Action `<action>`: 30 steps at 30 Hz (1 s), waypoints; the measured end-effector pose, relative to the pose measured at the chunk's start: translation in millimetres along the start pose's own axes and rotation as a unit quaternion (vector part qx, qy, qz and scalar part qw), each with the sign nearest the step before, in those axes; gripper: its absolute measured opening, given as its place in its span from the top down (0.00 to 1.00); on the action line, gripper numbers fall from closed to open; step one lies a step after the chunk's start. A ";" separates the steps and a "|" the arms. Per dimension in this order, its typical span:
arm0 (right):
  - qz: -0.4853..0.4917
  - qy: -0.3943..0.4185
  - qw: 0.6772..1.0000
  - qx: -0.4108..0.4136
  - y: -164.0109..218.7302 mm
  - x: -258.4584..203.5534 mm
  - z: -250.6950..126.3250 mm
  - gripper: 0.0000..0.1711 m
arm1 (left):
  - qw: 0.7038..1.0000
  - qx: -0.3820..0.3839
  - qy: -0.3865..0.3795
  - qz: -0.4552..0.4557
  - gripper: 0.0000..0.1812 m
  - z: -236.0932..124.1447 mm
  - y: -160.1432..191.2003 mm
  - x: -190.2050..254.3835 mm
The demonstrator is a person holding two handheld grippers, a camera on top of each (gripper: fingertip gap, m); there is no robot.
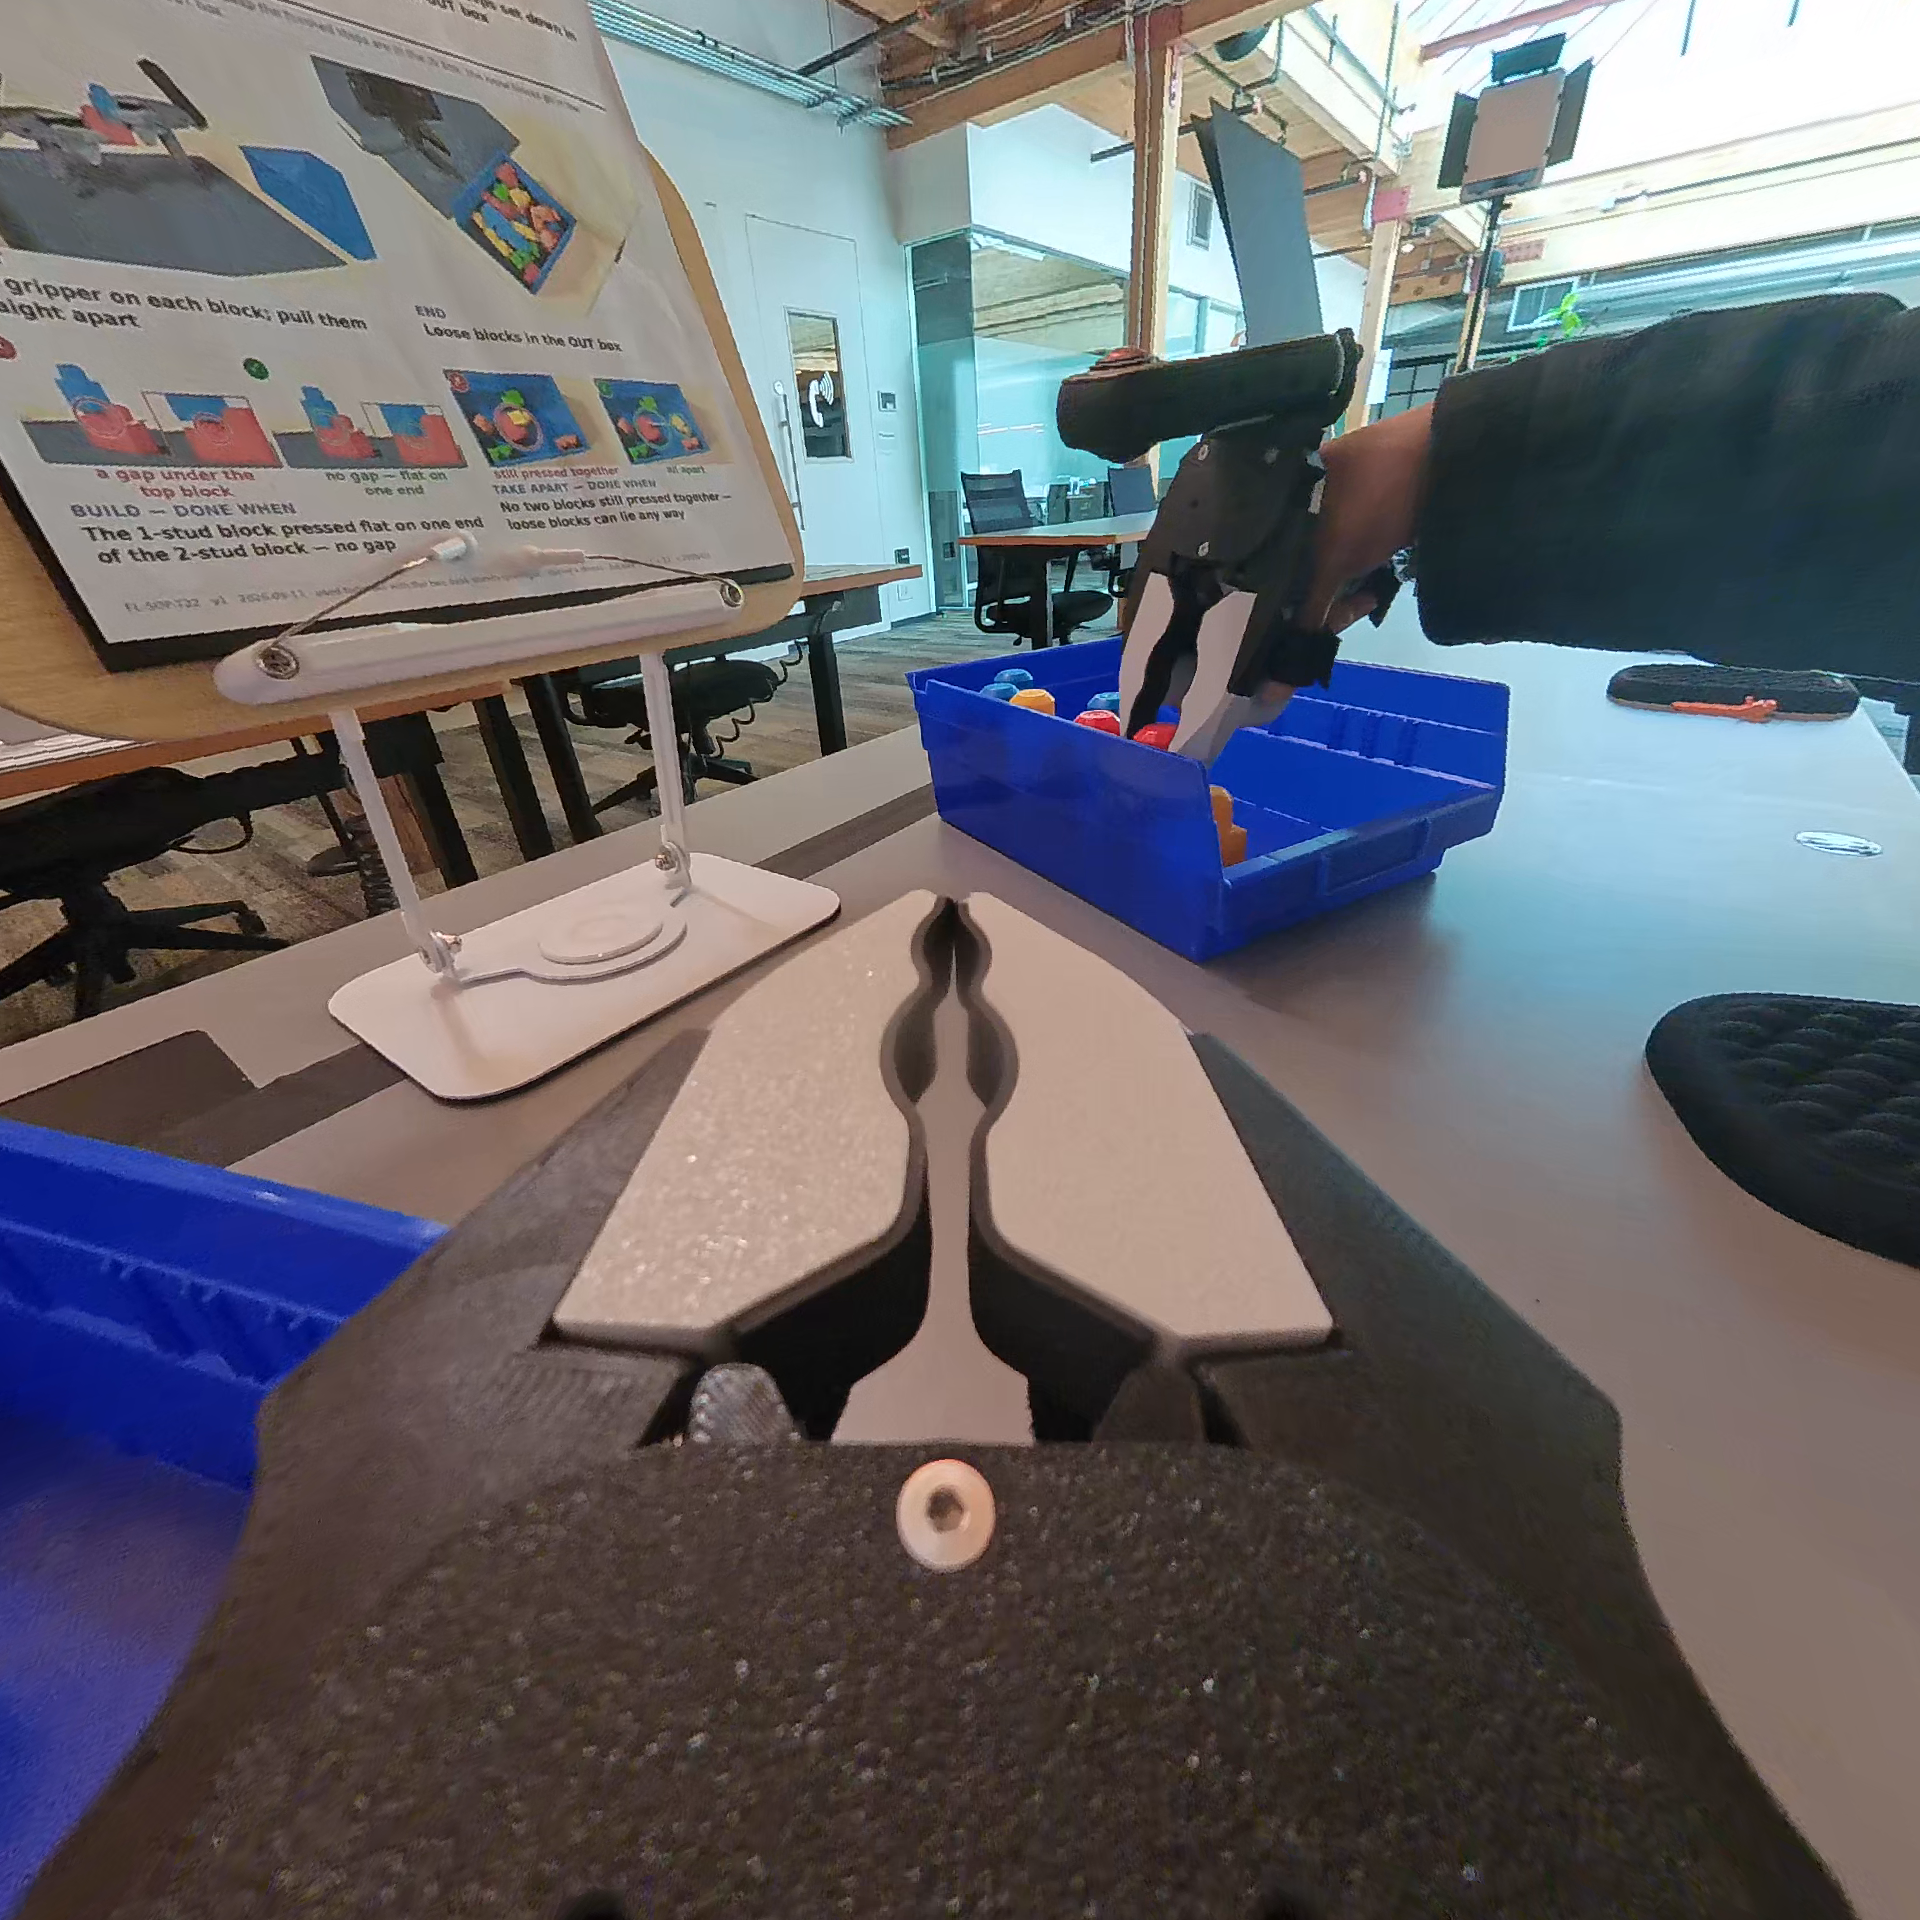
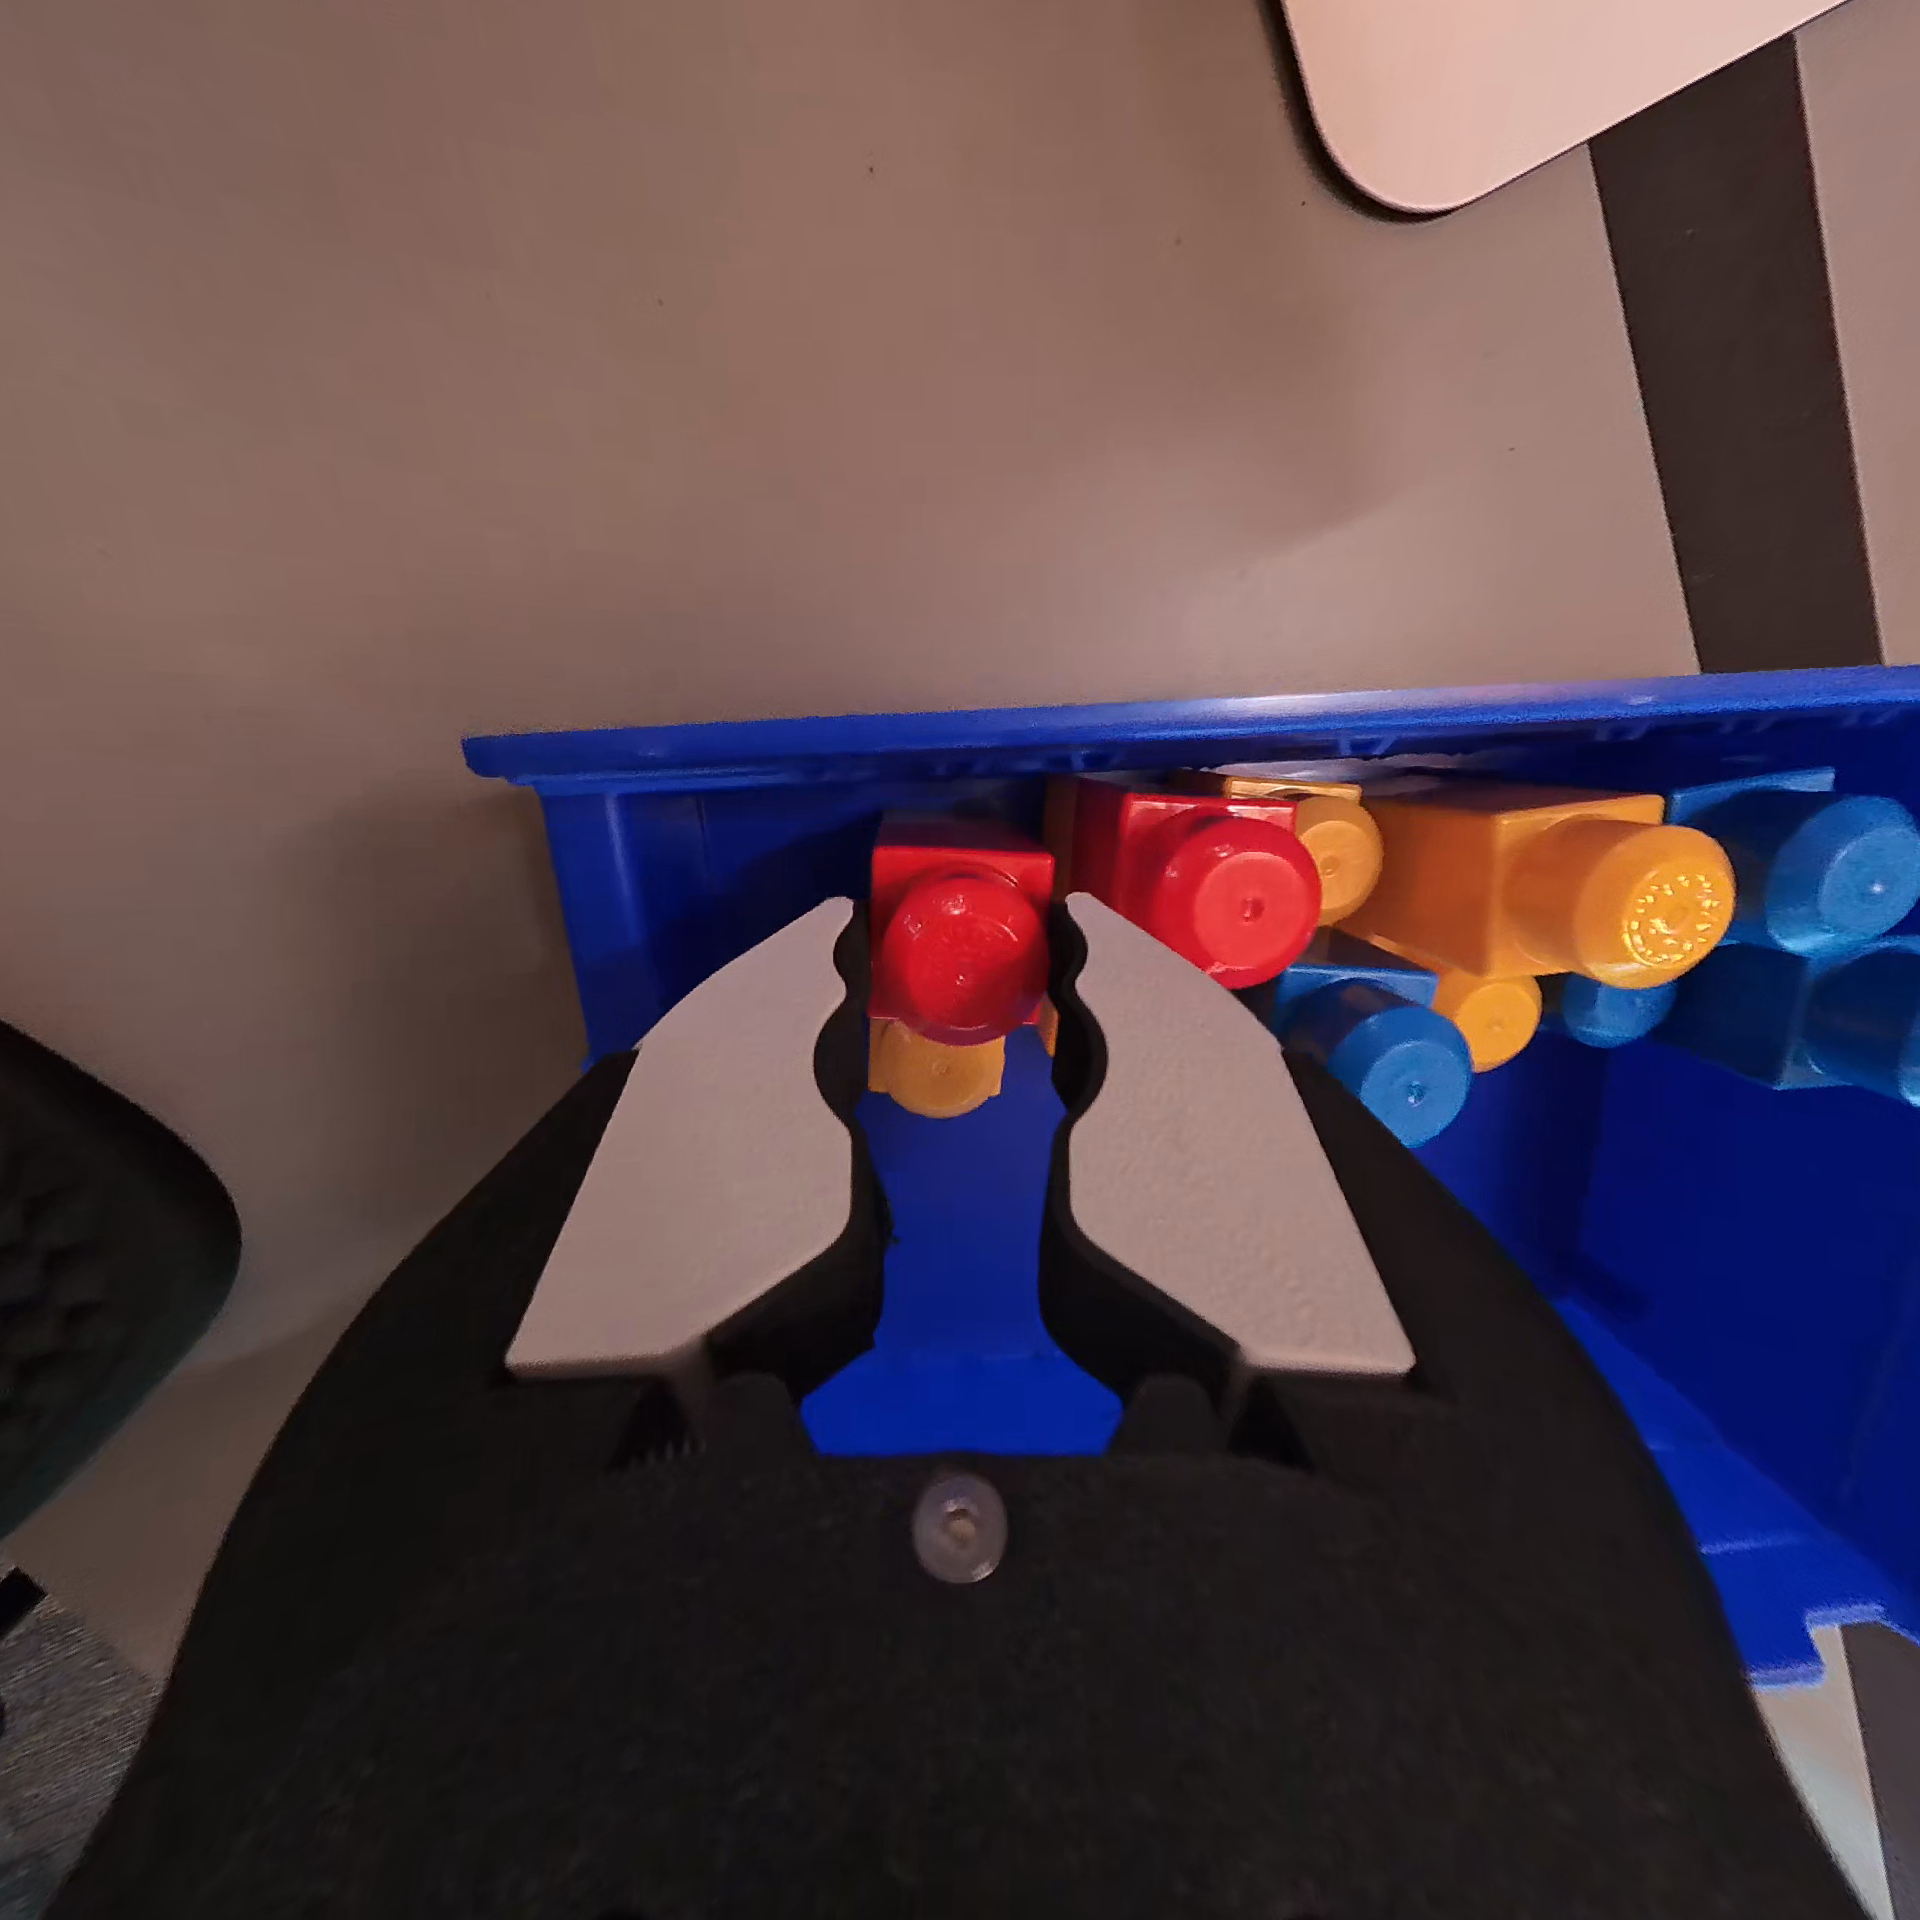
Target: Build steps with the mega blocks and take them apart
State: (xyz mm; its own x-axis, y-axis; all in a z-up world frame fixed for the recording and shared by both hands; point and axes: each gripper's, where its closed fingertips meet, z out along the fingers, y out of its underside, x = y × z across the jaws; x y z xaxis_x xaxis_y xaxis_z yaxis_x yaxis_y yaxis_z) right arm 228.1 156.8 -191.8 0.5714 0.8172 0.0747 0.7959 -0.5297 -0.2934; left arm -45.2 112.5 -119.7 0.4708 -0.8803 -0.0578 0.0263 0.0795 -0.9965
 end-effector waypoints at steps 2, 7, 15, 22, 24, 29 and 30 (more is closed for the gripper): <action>-0.005 0.004 1.000 0.011 -2.6 0.9 0.7 0.81 | 1.000 0.000 0.001 0.002 1.00 -0.1 -0.3 0.7; -0.026 0.020 0.999 0.025 -5.0 1.4 0.7 0.80 | 1.000 -0.001 0.005 0.001 1.00 0.1 0.2 1.9; -0.024 0.052 0.989 0.133 -41.1 -2.5 -54.2 0.75 | 1.000 0.003 0.000 -0.003 1.00 -1.6 -2.0 -0.7; 0.019 0.121 0.896 0.427 -127.4 -29.9 -137.4 0.79 | 1.000 0.004 -0.005 -0.003 1.00 -2.0 -1.9 -2.0; 0.047 0.123 0.855 0.502 -142.4 -43.3 -146.3 0.83 | 1.000 0.004 -0.006 -0.008 1.00 -2.0 -1.7 -2.9; 0.107 0.139 0.796 0.579 -159.2 -67.5 -123.7 0.95 | 1.000 0.008 -0.006 -0.021 1.00 -2.8 -2.0 -5.1; 0.113 0.137 0.792 0.584 -162.2 -72.3 -115.2 0.97 | 1.000 0.009 -0.005 -0.021 1.00 -2.8 -2.0 -5.2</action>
State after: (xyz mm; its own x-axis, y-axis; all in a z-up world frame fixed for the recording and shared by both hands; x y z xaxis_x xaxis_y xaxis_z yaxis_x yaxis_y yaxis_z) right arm 80.9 157.5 -39.8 0.8224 0.5665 0.0513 0.0304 0.0463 -0.9985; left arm -50.1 115.6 -117.5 0.4782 -0.8781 -0.0143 0.0624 0.0502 -0.9968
